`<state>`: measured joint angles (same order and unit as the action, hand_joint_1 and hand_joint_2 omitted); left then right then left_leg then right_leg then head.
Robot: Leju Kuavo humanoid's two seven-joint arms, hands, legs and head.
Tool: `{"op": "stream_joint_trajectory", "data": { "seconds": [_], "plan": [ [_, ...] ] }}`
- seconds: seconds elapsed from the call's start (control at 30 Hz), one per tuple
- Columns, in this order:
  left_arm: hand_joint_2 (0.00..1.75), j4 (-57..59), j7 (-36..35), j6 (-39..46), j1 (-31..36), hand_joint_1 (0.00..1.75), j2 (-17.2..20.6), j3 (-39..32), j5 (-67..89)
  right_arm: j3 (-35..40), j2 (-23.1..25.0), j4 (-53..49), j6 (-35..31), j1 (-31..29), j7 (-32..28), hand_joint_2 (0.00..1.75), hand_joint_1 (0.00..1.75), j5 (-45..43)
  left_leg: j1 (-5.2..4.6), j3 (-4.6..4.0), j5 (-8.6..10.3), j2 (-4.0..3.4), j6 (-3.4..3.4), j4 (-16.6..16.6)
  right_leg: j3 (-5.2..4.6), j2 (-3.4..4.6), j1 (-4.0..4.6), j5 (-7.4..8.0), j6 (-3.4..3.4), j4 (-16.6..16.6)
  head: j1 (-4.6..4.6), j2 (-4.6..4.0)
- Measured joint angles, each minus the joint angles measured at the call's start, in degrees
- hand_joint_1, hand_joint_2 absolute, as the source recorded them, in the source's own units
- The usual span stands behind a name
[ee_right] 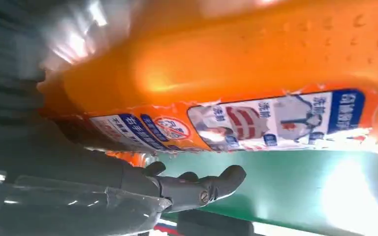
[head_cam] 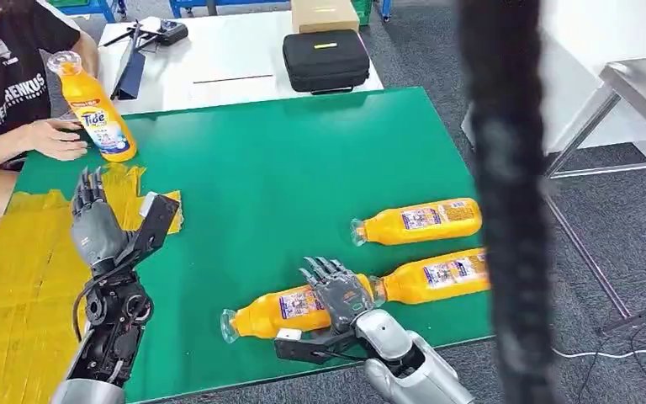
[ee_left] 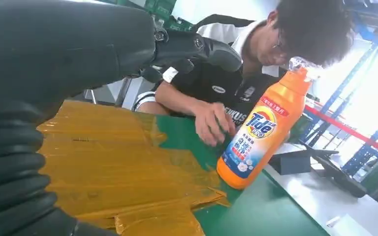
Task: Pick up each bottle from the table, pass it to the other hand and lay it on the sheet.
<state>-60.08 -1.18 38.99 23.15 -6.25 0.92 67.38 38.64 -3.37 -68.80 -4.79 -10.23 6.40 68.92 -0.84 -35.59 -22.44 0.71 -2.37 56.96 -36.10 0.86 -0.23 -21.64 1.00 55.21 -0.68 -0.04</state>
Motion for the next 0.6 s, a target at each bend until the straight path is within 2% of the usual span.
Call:
{"op": "stream_joint_trajectory", "data": {
  "seconds": [0.03,0.07,0.1,0.13,0.6],
  "plan": [
    [1.75,0.00,0.00,-0.02,0.00,0.00,-0.11,0.02,0.00,-0.26,0.20,0.35,0.00,0.18,0.24,1.75,0.23,0.46,0.00,0.04,-0.01,-0.02,0.00,0.00,0.04,0.00,0.00,0.00,0.00,0.00,0.00,0.00],
    [1.75,0.00,0.00,-0.02,0.01,0.00,-0.20,0.11,0.00,-0.48,0.46,0.63,0.06,0.20,0.52,1.75,1.38,1.06,0.00,0.09,-0.02,-0.03,0.01,0.00,0.06,0.01,0.00,0.00,-0.01,-0.01,0.00,0.00],
    [1.75,0.02,0.00,-0.04,0.01,0.00,-0.33,0.24,0.00,-0.57,0.61,0.72,0.15,0.23,0.72,1.75,1.66,1.44,0.00,0.12,-0.03,-0.04,0.01,0.00,0.11,0.00,0.00,0.00,0.00,-0.01,0.00,0.00],
    [1.75,0.02,0.02,-0.07,0.01,0.00,-0.46,0.42,0.00,-0.74,0.79,0.74,0.31,0.43,0.85,1.75,1.71,1.90,0.00,0.16,-0.03,-0.06,0.02,0.00,0.13,0.00,0.01,0.00,-0.01,-0.01,0.00,0.00],
    [1.75,-0.31,1.42,-1.03,-0.42,0.00,-1.05,1.33,-1.75,-2.40,2.25,1.66,0.68,0.57,0.76,1.75,1.75,3.06,0.02,0.25,0.02,-0.07,0.01,-0.01,0.23,0.01,0.03,0.03,-0.05,-0.01,0.00,0.00]
  ]
}}
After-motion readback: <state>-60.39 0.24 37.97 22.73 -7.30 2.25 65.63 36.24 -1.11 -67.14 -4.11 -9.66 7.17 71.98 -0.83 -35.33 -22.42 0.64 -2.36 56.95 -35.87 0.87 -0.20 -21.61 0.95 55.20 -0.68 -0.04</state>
